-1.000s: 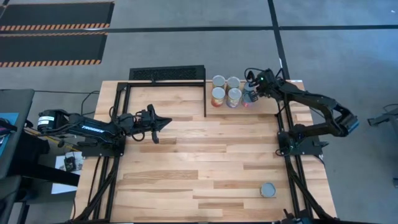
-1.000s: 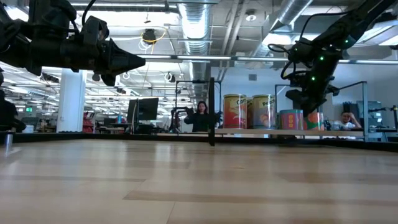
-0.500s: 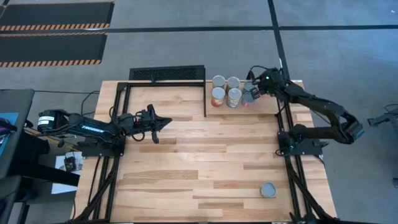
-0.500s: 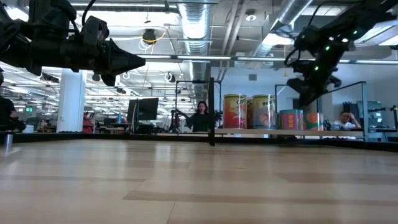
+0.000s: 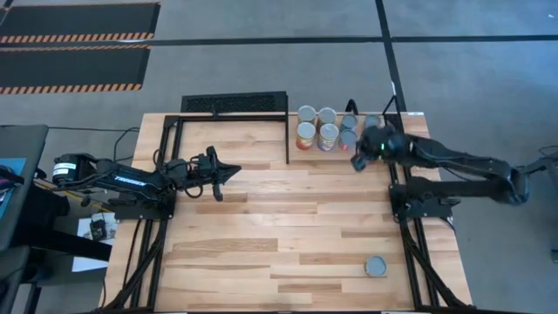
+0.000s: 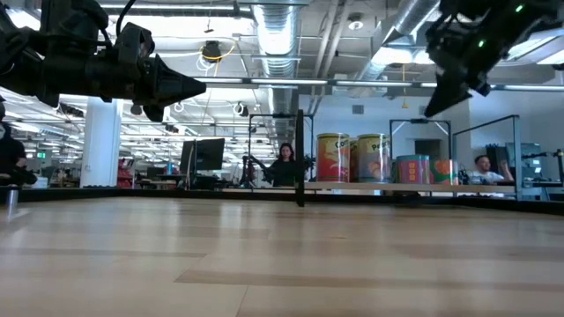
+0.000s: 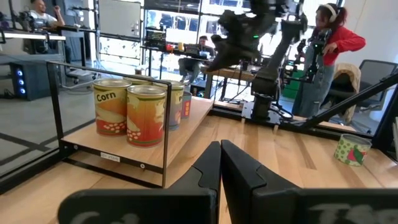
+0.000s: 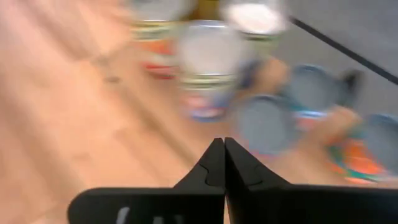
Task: Pick and place cans onto a shelf
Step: Put the canned peas on the shelf
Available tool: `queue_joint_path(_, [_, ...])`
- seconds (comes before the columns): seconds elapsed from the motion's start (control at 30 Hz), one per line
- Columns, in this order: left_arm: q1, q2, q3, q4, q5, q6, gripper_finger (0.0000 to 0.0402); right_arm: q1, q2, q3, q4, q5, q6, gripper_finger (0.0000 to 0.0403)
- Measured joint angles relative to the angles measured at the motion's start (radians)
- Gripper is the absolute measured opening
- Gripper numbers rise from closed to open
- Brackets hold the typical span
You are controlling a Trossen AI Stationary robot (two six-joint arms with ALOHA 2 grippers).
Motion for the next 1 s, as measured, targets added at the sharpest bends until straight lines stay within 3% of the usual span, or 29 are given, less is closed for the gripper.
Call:
queue_joint_path(0.13, [0.000, 0.000, 0.000, 0.000, 0.000, 0.000, 0.0000, 0.302, 0.020, 0.000, 0.002, 0.092, 0.145, 0.0015])
queue_joint_path(0.27, [0.000, 0.000, 0.000, -0.013, 0.000, 0.000, 0.0000, 0.596, 0.119, 0.001, 0.002, 0.166, 0.303, 0.0007])
queue_joint_path(0.53, [0.000, 0.000, 0.000, -0.024, 0.000, 0.000, 0.0000, 1.024, 0.372, 0.023, -0.030, 0.131, 0.759, 0.0013])
queue_joint_path(0.8, [0.000, 0.000, 0.000, -0.034, 0.000, -0.003, 0.0000, 1.265, 0.617, 0.266, -0.313, 0.006, 1.124, 0.0019])
queue_joint_path(1.0, [0.000, 0.000, 0.000, -0.062, 0.007, -0.028, 0.0000, 1.344, 0.773, 0.452, -0.410, -0.187, 1.289, 0.0070])
